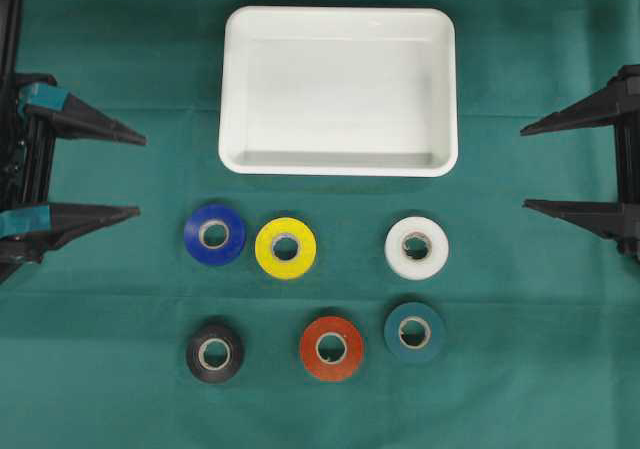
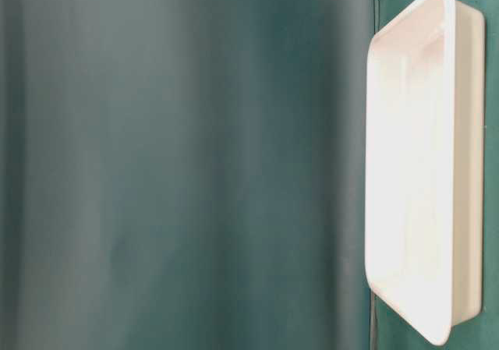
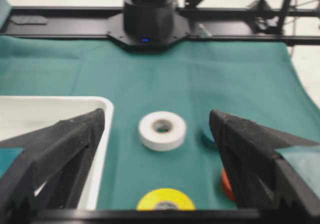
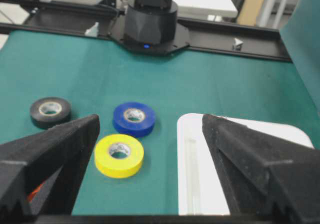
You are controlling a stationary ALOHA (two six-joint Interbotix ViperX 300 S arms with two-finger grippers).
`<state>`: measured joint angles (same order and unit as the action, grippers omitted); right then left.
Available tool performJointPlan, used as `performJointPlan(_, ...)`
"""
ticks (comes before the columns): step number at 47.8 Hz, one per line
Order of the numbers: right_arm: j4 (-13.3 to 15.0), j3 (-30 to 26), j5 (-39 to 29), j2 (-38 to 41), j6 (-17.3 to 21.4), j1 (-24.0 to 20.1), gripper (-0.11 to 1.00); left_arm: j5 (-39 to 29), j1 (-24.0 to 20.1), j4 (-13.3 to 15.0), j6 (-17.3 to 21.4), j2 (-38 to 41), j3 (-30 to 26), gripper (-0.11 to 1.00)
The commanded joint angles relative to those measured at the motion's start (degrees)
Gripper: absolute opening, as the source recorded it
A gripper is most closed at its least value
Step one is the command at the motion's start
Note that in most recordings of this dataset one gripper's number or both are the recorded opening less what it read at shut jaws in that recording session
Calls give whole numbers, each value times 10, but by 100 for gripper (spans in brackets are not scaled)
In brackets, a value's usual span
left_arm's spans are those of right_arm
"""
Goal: Pick up the tape from a random location and place it into the white case.
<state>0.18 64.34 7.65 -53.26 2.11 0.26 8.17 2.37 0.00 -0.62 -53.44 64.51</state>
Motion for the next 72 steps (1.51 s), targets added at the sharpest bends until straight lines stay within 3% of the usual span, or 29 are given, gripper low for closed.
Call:
performJointPlan(1, 1, -17, 2, 4, 0, 1, 92, 3, 20, -1, -2, 2, -18, 100)
performJointPlan(14, 2, -17, 2, 4, 0, 1, 92, -11, 86, -1, -3, 2, -25, 100)
performJointPlan(35, 4, -18, 3, 7, -1, 1, 92, -12, 91, -1, -3, 37, -38, 100)
performJointPlan(53, 4, -18, 3, 7, -1, 1, 92, 12, 92, -1, -3, 173, -126, 100)
performJointPlan(72, 4, -22, 4, 9, -2, 1, 92, 16, 94, -1, -2, 332, -256, 100)
